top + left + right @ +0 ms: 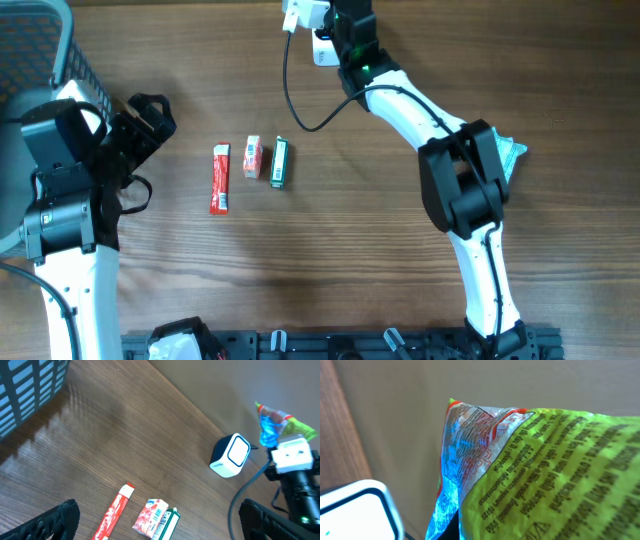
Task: Scan the item barcode
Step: 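Hold the snack bag up against the white scanner with the right gripper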
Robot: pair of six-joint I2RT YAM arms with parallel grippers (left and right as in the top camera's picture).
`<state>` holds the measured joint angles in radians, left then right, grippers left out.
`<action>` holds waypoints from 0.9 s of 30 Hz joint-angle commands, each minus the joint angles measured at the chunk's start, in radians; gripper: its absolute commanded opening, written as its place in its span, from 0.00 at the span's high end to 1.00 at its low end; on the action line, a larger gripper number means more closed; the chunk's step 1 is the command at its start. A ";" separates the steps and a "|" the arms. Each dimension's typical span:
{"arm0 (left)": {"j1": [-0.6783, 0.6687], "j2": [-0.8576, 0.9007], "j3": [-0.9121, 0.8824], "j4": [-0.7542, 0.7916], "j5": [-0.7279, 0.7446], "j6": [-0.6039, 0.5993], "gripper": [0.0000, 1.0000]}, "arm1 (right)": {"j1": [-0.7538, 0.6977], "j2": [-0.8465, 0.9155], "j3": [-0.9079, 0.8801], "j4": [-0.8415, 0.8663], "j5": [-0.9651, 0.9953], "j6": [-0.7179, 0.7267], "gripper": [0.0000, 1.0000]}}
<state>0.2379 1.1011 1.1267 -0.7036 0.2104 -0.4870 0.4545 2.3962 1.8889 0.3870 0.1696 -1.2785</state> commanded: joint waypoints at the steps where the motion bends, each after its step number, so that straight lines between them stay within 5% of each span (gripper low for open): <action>1: 0.006 -0.002 0.000 0.002 0.001 0.012 0.00 | 0.023 0.019 0.034 0.012 -0.026 0.001 0.96; 8: 0.006 -0.002 0.000 0.002 0.001 0.012 0.00 | 0.024 0.019 0.034 -0.046 -0.006 0.130 0.96; 21: 0.006 -0.002 0.000 0.002 0.001 0.012 0.00 | 0.024 0.019 0.034 -0.047 0.071 0.082 0.96; 27: 0.006 -0.002 0.000 0.002 0.001 0.012 0.00 | 0.024 0.019 0.034 -0.125 0.072 0.262 0.96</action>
<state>0.2379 1.1011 1.1267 -0.7036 0.2104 -0.4870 0.4801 2.4191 1.8915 0.2695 0.2153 -1.1252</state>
